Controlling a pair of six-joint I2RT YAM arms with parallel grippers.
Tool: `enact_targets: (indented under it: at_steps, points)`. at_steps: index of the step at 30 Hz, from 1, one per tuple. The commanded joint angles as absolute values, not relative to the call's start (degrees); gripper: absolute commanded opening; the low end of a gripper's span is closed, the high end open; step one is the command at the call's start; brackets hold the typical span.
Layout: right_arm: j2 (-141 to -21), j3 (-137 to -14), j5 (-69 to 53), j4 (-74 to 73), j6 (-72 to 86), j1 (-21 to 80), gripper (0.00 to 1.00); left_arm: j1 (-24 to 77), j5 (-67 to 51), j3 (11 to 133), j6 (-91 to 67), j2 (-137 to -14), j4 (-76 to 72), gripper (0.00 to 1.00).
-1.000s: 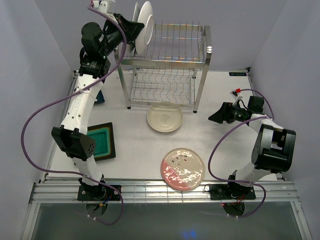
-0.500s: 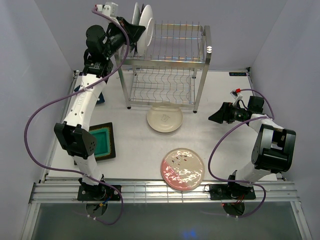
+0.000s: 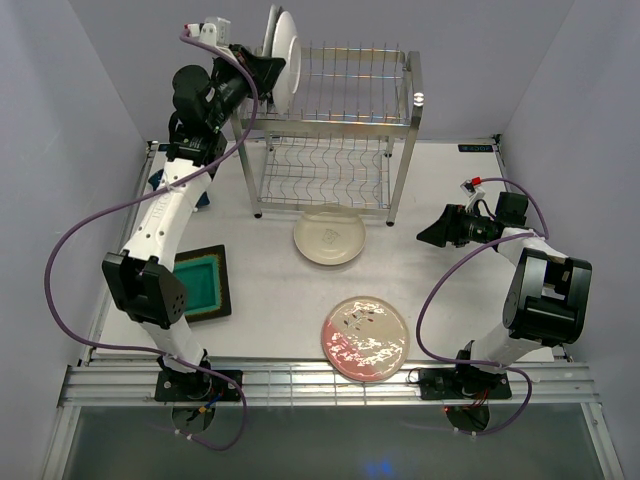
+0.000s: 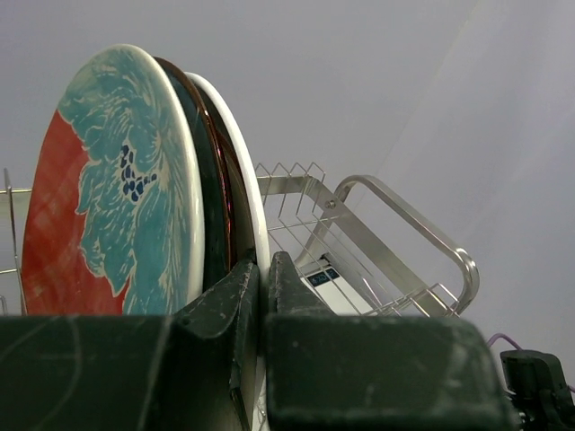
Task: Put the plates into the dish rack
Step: Insert the plate into the dish rack.
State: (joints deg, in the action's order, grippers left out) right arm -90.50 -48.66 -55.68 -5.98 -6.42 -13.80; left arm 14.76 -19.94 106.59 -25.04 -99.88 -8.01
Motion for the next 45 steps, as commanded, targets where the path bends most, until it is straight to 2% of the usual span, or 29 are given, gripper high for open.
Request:
enact_targets:
  at_steps: [1,6,7,12,17,26,34,41,45]
  points:
    - [-90.8,-51.0,-56.3,-5.7,-6.9,-13.7,0.93,13.6,-13.4,104.9,-25.4,-97.0,-6.7,0.00]
    - [-90.7,-51.0,-56.3,-5.6,-6.9,-13.7,0.93,13.6,-15.2,107.9,-25.0,-99.2,-3.4,0.00]
    - [-90.7,-50.9,-56.3,-5.7,-6.9,-13.7,0.93,13.6,-15.4,108.3,-24.9,-99.8,-3.3,0.02]
    - [-90.8,-50.9,-56.4,-5.7,-6.9,-13.8,0.93,13.5,-17.2,110.4,-24.8,-101.0,-2.1,0.24]
    - [-90.8,-51.0,-56.4,-5.7,-6.9,-13.7,0.93,13.6,-18.6,112.2,-24.7,-102.1,-1.1,0.54]
    - [-90.8,-51.0,-56.4,-5.7,-6.9,-13.7,0.93,13.6,-18.7,114.3,-24.8,-102.3,1.2,0.55]
    - [-91.0,-51.0,-56.3,-5.8,-6.9,-13.7,0.93,13.5,-21.4,116.6,-25.1,-98.9,2.2,0.61]
    - [-90.8,-50.9,-56.1,-5.6,-6.8,-13.7,0.93,13.5,-21.4,108.9,-25.0,-90.5,1.1,0.70]
    - [-90.9,-50.8,-56.2,-5.5,-6.7,-13.7,0.93,13.6,-20.7,105.0,-24.3,-85.7,1.8,0.71]
